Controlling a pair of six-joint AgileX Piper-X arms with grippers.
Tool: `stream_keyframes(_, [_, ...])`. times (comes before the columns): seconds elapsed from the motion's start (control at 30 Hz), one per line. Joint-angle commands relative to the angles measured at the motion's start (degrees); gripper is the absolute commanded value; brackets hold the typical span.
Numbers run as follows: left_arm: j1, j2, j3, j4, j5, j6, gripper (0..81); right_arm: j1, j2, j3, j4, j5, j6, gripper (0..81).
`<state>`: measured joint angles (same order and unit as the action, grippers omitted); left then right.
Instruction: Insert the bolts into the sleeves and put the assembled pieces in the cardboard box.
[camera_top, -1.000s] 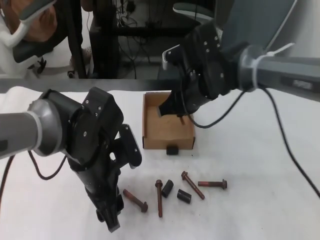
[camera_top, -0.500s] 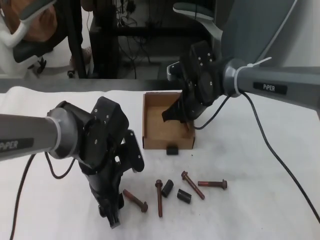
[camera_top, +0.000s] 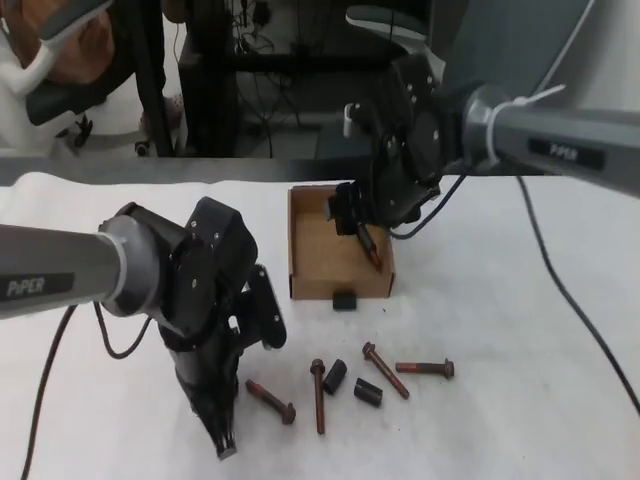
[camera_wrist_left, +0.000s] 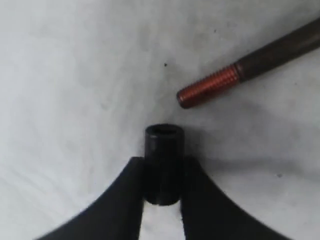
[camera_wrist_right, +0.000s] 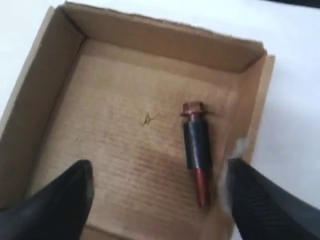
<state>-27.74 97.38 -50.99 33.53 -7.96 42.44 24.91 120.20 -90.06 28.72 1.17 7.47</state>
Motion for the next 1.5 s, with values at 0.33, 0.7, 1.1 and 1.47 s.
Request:
stream_keyframes(0.33, [1.4,-20.9,0.4,6.6,12.6,-25.8,1.8,0.2,-16.6,0.5,31.3,9.7,26.8,70.0])
stream_keyframes(0.7, [6.5,-53.1,0.4,6.2,12.1,-28.4,1.8,4.8,-16.6,9.6,30.3,9.4,62.5,70.0])
stream_keyframes(1.1, [7.9,-68.2,0.4,8.2,11.9,-29.1,1.8,6.9,-16.6,14.3,32.2,13.2,87.1,52.2])
stream_keyframes(1.47, [7.9,-67.9,0.4,8.2,12.2,-29.1,1.8,7.5,-16.6,18.4,32.2,12.9,87.4,52.2])
